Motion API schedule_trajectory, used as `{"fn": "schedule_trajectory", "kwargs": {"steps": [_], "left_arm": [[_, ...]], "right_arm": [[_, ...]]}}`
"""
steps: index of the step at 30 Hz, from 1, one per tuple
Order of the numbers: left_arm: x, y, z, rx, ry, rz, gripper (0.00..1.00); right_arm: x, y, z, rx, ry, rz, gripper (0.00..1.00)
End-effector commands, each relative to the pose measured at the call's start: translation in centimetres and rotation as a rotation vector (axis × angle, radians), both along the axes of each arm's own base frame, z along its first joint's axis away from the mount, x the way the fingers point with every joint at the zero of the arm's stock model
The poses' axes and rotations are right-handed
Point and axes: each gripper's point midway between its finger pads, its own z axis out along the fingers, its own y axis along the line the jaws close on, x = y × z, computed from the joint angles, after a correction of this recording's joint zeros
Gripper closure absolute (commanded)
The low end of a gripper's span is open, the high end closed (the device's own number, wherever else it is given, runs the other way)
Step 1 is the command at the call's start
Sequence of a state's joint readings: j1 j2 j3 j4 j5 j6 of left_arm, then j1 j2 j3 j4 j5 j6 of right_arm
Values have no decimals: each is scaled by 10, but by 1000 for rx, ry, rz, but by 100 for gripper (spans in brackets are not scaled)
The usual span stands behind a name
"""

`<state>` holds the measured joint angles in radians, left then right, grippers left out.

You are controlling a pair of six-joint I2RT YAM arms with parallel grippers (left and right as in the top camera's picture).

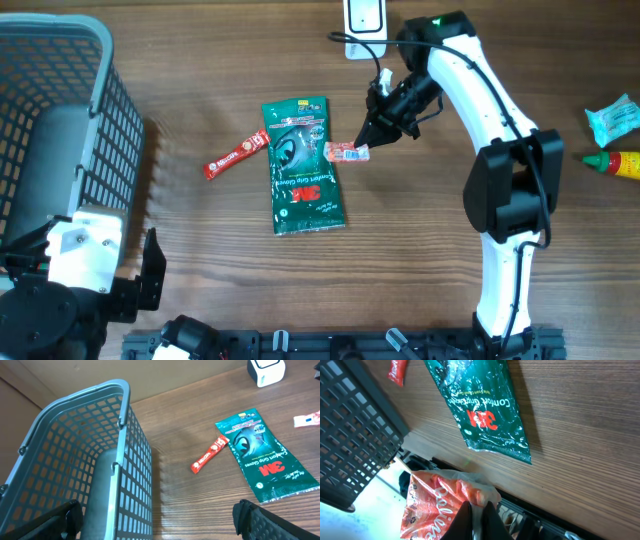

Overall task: Scan the item barcode
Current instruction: 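Lift the snack packet and hold it in front of the white scanner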

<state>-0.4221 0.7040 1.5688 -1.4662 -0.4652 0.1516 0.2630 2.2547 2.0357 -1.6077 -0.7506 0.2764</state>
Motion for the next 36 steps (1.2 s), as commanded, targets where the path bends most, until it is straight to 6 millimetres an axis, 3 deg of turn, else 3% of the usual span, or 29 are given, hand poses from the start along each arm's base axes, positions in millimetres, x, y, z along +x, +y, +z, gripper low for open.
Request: {"fn": "schedule_trajectory", "kwargs": {"steps": [1,8,12,17,23,26,31,36], "left_arm": [[1,-1,0,-12,1,6,0],[1,-1,0,-12,1,6,0],[1,-1,0,-12,1,6,0],[1,-1,0,-12,1,6,0],[1,-1,0,-12,1,6,0],[1,-1,0,-12,1,6,0],[1,-1,0,-12,1,6,0],[1,-1,0,-12,1,6,0]], "right_arm": [[-3,-15,26,-28,-98,7,96],[-17,-50,50,-128,-174,-40,96],[-24,-58,56,-146,-188,-51,96],[-27,-59,48,-158,-157,-74,96],[-12,-58,28,-157,-219,-78,96],[-4,-63,28,-187,-268,-78,96],[-4,-74,61,-220,-409,-91,96],[7,-124,114,-506,-680,-254,96]]}}
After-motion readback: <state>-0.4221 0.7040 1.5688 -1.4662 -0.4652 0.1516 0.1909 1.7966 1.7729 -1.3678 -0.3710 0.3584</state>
